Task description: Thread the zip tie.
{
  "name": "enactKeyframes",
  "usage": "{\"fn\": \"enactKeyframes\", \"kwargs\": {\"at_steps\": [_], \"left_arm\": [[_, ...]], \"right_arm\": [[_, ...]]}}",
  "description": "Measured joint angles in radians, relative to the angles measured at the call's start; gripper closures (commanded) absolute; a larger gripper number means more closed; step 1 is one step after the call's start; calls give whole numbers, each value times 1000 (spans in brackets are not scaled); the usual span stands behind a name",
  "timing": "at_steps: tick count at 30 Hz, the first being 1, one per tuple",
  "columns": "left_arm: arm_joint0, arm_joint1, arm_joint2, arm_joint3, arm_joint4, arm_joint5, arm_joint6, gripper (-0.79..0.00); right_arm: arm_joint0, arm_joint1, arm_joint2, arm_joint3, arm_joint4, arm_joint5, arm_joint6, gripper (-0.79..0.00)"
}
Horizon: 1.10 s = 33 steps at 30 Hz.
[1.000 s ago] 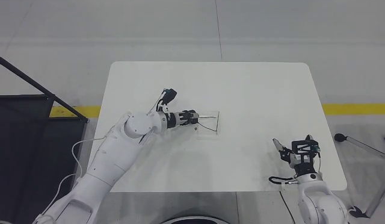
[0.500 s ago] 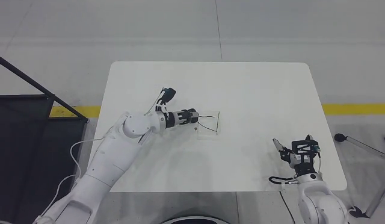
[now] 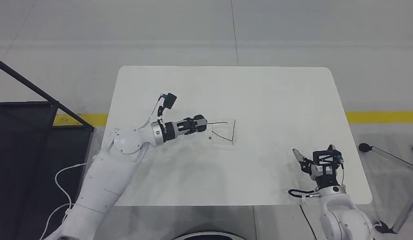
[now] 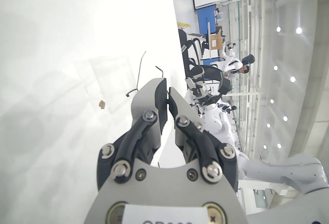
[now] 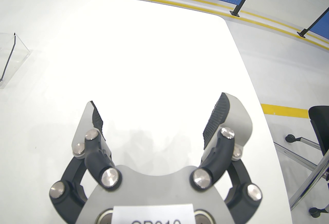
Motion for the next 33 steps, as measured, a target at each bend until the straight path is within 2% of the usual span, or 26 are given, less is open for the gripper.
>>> {"fn": "enactKeyframes", "kwargs": {"at_steps": [4,8,12,18,30,33], "left_arm": [[33,10,-32,-33,-59,-35,-55,0],[62,18,-50,-68,-65,-58,-73,0],[85,24,-66,-89,-92,-80,-90,0],[126,36,-101,-128,-110,-118,-112,0],[139,40,-116,-136,-114,-128,-118,0],[147,39,-107,-144,-145,-122,-112,0]], "right_arm": [[-2,1,36,-19,85,-59,46,-785],[-15,8,90,-77,194,-152,174,-785],[-24,10,84,-158,266,-224,299,-785],[-6,12,40,-257,382,-270,497,-785],[-4,13,41,-259,390,-273,507,-785],[3,14,28,-236,453,-323,523,-785]]}}
